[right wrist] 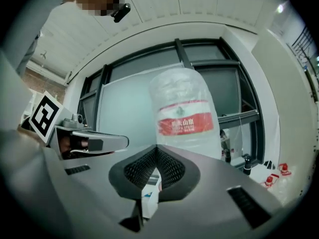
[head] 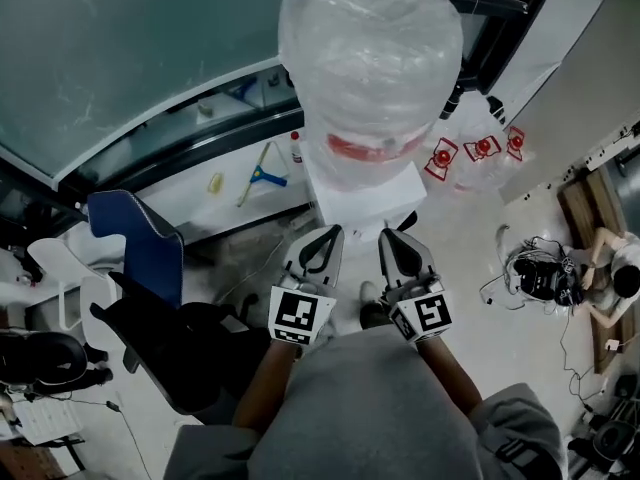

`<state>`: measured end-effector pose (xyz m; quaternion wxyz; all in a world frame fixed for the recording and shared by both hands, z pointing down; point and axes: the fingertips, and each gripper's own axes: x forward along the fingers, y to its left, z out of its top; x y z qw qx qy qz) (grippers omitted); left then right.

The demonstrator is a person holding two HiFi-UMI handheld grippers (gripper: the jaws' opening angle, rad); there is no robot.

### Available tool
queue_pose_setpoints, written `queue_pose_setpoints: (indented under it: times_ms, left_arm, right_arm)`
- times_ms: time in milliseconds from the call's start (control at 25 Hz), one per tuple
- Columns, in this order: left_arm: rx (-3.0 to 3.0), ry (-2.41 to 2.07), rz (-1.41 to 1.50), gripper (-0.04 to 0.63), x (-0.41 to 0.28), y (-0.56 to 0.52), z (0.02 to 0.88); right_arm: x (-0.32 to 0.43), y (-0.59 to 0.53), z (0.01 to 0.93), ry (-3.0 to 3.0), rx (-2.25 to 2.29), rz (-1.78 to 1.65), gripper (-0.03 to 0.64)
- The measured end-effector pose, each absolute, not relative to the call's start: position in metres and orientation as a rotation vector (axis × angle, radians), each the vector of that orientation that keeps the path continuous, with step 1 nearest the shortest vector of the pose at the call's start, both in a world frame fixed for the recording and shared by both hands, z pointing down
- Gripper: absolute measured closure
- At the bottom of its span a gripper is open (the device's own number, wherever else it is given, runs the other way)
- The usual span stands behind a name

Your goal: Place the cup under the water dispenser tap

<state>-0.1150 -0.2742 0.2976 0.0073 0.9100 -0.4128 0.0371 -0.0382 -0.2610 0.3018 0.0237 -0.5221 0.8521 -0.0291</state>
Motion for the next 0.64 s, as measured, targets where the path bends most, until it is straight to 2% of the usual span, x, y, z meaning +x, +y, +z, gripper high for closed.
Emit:
queue_pose_setpoints:
  times_ms: [360,640]
  left_arm:
    - [2.969,-1.252,0.011,0.586,-0.094,-0.291,0.257]
    - [3.008,-1.208,-0.020,0.586,-0.089,-0.262,0.229]
  right_arm:
    - [-0.029,-0.274,0.252,2.574,-1.620,0.096,0.606]
    - [-0.029,-0.243,0.220,2.551,-1.621,0.161,0.606]
